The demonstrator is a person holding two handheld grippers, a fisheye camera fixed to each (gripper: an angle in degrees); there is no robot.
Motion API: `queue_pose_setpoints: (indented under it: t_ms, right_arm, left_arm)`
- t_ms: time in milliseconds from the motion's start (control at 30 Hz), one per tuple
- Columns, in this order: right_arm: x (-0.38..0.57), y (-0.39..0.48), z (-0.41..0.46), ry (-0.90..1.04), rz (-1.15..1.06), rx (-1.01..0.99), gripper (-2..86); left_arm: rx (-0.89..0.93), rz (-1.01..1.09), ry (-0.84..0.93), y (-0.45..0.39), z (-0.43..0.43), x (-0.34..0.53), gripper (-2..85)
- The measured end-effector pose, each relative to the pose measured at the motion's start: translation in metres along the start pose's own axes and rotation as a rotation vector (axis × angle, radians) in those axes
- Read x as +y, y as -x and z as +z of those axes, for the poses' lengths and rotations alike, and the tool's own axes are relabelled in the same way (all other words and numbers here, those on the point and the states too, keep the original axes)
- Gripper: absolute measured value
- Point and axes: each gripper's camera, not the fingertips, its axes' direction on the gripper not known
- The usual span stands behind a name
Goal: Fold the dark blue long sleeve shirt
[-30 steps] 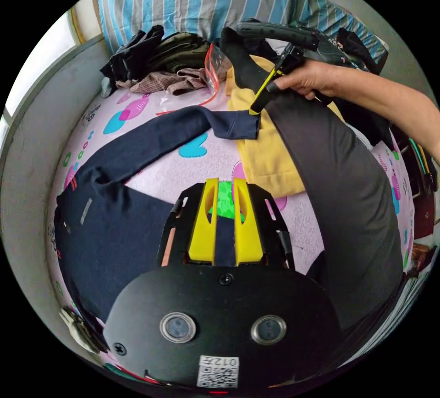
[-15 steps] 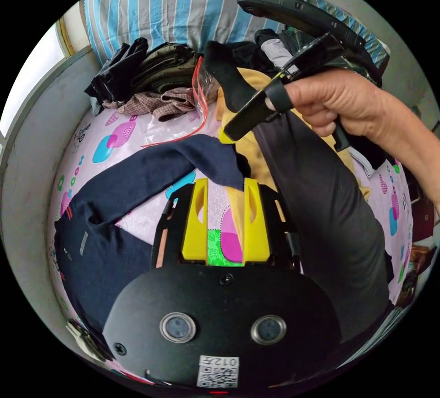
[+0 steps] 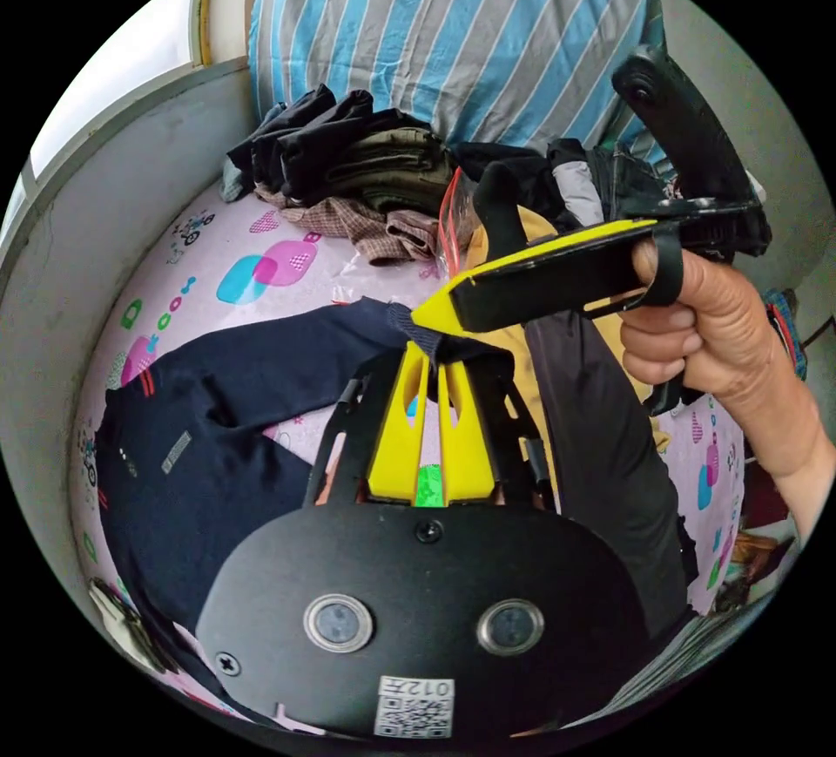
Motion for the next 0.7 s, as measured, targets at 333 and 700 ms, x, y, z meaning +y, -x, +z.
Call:
queue_pose_setpoints:
  t_ms: [333,700]
  right_arm:
    - [0.018,-0.02,0.02,-0.266,0.032,-0.035,4.9]
    - [-0.018,0.048,0.255,-0.009,-0.013,0.332,12.8]
  left_arm:
    - [0.191,-0.309,-0.174,0.216,-0.163,-0.022,0.0]
    - [0.246,-0.325,-0.242,0.328,-0.272,-0.037,0.1]
